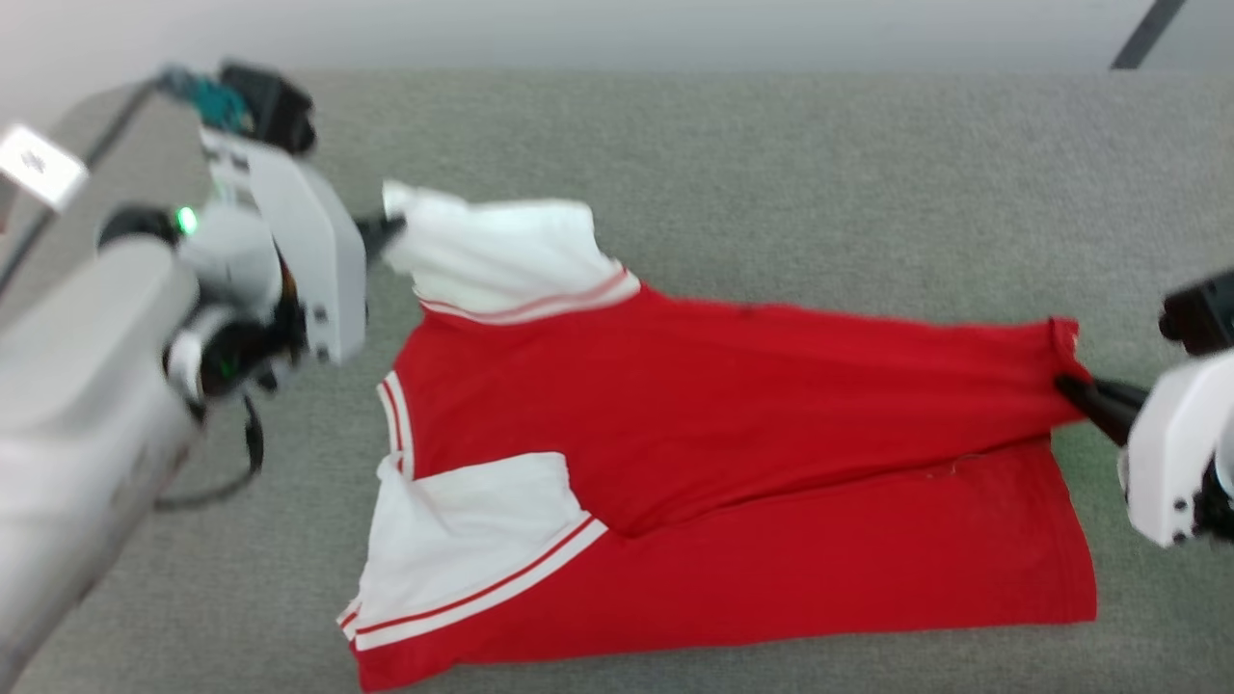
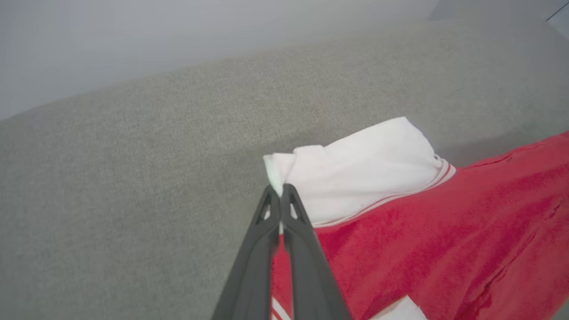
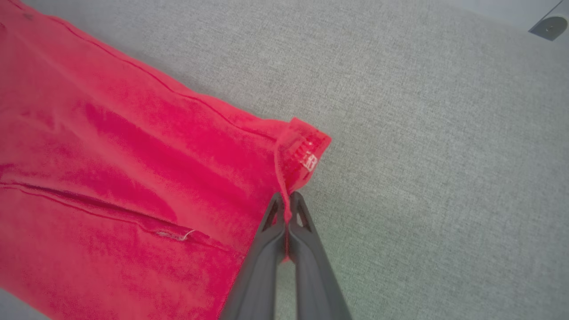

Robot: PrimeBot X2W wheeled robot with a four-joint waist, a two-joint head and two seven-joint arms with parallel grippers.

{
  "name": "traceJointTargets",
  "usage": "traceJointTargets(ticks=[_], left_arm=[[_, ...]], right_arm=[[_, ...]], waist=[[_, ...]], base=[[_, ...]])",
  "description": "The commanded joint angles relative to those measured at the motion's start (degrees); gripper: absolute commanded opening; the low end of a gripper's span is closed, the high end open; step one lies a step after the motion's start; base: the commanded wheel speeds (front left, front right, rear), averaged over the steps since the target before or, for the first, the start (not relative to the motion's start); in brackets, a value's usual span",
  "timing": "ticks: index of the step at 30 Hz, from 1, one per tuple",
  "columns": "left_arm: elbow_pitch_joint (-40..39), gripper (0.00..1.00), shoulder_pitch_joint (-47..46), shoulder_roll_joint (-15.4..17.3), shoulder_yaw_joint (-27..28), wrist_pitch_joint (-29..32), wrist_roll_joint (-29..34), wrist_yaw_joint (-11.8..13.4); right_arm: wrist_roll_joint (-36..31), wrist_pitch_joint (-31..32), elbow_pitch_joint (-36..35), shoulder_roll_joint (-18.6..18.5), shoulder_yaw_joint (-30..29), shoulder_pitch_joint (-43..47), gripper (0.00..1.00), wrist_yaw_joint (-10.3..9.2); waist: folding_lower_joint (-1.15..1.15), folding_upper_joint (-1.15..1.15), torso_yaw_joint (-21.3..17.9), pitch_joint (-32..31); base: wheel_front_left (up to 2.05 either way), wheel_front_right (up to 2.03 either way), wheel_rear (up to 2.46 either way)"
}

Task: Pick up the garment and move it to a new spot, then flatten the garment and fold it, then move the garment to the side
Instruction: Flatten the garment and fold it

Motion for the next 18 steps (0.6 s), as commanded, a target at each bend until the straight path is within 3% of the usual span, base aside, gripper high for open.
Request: traceJointTargets(ticks=[1,12,18], left_arm=[[-4.1,0.0,2.8,1.9,-0.2,0.3,-0.6,2.1],[-34.6,0.0,18.7,15.8,0.6,0.5,-5.5,19.5],[-42.4,0.0,25.9,19.0,-0.1,-1.4,-8.1,24.9]], right_arm=[[0.5,-0.7,-0.7,-0.8,-0.9,2.5,0.0,-0.02],[0.0,-2.7,-5.2,-2.1,-6.7,15.6,0.0,-0.02],[-0.6,-2.0,-6.4,-0.3,-9.4,20.9,0.0,-0.02]], waist=[[0.0,0.0,1.5,-1.6],[0.0,0.0,3.1,-3.2],[0.0,0.0,3.5,-3.2]], base=[[0.0,0.0,0.0],[0.0,0.0,0.0],[0.0,0.0,0.0]])
